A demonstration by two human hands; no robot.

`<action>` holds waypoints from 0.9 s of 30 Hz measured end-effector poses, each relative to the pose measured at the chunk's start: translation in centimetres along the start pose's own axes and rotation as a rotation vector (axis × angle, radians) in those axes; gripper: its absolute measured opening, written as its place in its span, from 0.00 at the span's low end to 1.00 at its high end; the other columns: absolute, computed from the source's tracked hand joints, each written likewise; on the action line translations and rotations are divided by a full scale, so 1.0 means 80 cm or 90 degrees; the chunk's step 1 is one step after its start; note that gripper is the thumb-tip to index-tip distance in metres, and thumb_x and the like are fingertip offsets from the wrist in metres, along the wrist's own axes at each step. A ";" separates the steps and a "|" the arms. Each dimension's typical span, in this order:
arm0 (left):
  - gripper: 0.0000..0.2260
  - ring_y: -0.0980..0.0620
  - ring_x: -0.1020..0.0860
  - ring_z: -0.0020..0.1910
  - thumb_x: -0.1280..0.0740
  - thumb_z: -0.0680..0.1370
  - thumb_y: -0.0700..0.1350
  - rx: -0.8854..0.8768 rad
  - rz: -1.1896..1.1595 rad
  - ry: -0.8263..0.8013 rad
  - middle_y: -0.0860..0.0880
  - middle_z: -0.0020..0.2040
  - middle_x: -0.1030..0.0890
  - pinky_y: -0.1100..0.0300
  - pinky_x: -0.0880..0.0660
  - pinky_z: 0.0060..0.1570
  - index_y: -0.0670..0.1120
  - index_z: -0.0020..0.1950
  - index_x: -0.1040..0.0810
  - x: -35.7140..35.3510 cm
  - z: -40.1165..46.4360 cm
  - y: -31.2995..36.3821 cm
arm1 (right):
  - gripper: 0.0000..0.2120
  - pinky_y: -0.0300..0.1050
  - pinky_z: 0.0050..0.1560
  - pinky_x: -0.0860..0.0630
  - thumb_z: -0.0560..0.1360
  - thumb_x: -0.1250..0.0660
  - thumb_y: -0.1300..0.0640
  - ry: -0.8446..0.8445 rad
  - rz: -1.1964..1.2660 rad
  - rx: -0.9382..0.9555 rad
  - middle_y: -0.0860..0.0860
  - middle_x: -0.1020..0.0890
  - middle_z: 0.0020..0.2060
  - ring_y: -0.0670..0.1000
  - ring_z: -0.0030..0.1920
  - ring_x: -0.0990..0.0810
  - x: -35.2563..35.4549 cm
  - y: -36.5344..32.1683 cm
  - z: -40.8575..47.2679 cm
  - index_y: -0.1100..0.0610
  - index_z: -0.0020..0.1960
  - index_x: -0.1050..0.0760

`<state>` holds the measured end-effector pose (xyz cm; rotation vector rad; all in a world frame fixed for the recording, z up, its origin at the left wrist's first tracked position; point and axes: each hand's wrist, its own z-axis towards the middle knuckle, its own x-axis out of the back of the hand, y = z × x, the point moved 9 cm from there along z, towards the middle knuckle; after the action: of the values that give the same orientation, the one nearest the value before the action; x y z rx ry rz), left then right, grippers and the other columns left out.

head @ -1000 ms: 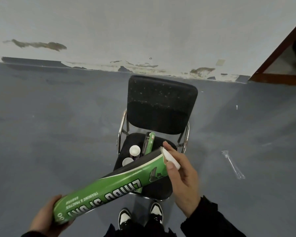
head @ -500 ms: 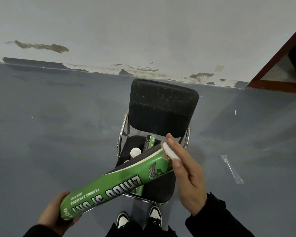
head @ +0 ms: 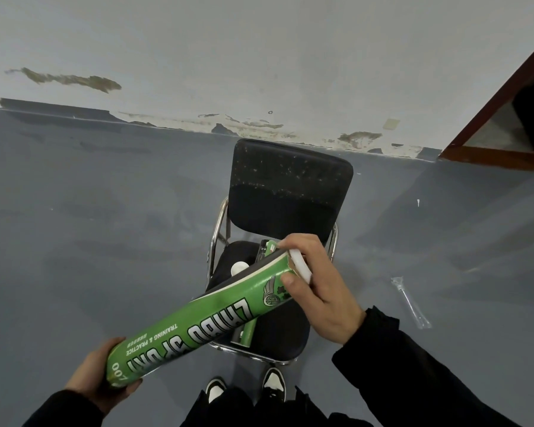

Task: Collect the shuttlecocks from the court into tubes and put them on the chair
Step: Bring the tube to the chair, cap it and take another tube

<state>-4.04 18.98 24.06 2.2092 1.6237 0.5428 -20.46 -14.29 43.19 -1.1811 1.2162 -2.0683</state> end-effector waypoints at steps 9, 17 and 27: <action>0.09 0.51 0.24 0.18 0.38 0.82 0.49 0.007 -0.031 -0.036 0.46 0.23 0.23 0.56 0.23 0.21 0.48 0.44 0.26 -0.002 -0.005 0.009 | 0.14 0.49 0.58 0.23 0.80 0.42 0.52 -0.039 -0.027 0.056 0.46 0.30 0.64 0.53 0.64 0.28 0.002 -0.030 0.010 0.52 0.64 0.28; 0.10 0.52 0.23 0.19 0.40 0.84 0.46 -0.046 -0.108 -0.076 0.47 0.24 0.22 0.56 0.24 0.19 0.47 0.44 0.26 -0.008 0.000 0.015 | 0.24 0.47 0.63 0.27 0.77 0.36 0.50 -0.122 -0.038 0.043 0.49 0.31 0.67 0.53 0.66 0.28 0.001 -0.068 0.022 0.52 0.72 0.32; 0.10 0.53 0.15 0.33 0.28 0.67 0.51 -0.260 -0.188 -0.256 0.48 0.37 0.13 0.58 0.18 0.32 0.46 0.33 0.12 -0.018 -0.028 0.082 | 0.26 0.37 0.67 0.28 0.75 0.40 0.34 -0.129 0.113 -0.177 0.38 0.37 0.75 0.41 0.73 0.33 0.012 -0.004 0.017 0.38 0.72 0.33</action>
<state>-0.16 15.84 29.03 1.6210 1.4355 0.2881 -19.81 -15.42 44.21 -1.3165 1.4829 -1.6460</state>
